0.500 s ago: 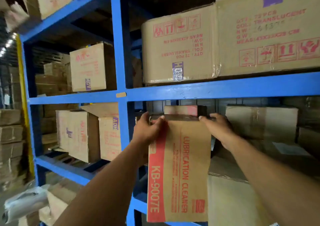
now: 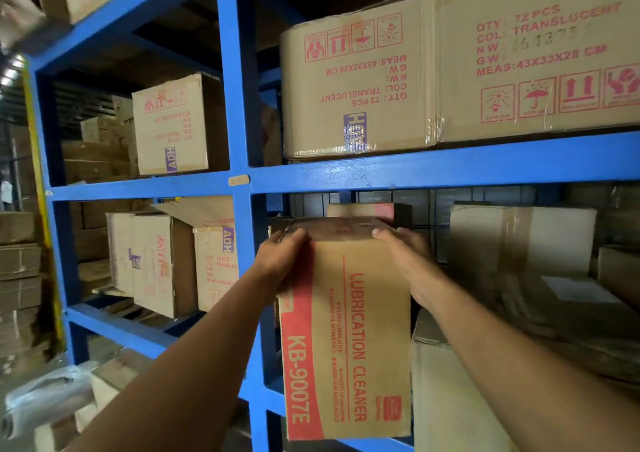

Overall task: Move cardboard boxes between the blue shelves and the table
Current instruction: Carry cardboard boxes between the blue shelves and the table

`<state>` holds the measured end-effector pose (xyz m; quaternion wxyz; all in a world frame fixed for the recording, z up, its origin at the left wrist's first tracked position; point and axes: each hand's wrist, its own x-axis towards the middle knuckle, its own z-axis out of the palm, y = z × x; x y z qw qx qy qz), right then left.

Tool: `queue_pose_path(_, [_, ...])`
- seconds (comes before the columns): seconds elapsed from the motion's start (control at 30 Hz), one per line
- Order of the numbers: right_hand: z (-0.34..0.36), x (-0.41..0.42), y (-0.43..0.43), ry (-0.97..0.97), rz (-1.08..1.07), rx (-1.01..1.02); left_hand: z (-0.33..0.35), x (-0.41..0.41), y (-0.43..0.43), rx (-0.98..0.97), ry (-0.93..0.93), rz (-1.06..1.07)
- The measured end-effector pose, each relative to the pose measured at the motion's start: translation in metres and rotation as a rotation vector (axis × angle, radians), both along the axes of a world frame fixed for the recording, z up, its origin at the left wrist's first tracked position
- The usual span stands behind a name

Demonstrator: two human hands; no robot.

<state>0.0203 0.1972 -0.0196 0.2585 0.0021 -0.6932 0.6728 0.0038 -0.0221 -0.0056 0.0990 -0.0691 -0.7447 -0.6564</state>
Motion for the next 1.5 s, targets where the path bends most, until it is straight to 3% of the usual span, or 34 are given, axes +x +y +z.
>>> queue_pose_path(0.27, [-0.017,0.070,-0.027,0.119,0.059,0.105,-0.023,0.101,-0.027,0.085,0.109,0.149])
queue_pose_path(0.57, [-0.034,0.173,-0.022,0.099,0.165,0.124,-0.040,0.214,-0.019,0.027,0.125,0.283])
queue_pose_path(0.8, [-0.037,0.212,-0.065,0.089,0.303,0.118,-0.038,0.289,-0.058,-0.014,0.106,0.401])
queue_pose_path(1.17, [-0.091,0.278,-0.254,-0.009,0.738,0.154,-0.097,0.435,-0.204,0.029,0.011,0.826])
queue_pose_path(1.5, [-0.200,0.431,-0.478,-0.159,1.246,0.325,-0.214,0.654,-0.337,0.113,-0.168,1.379])
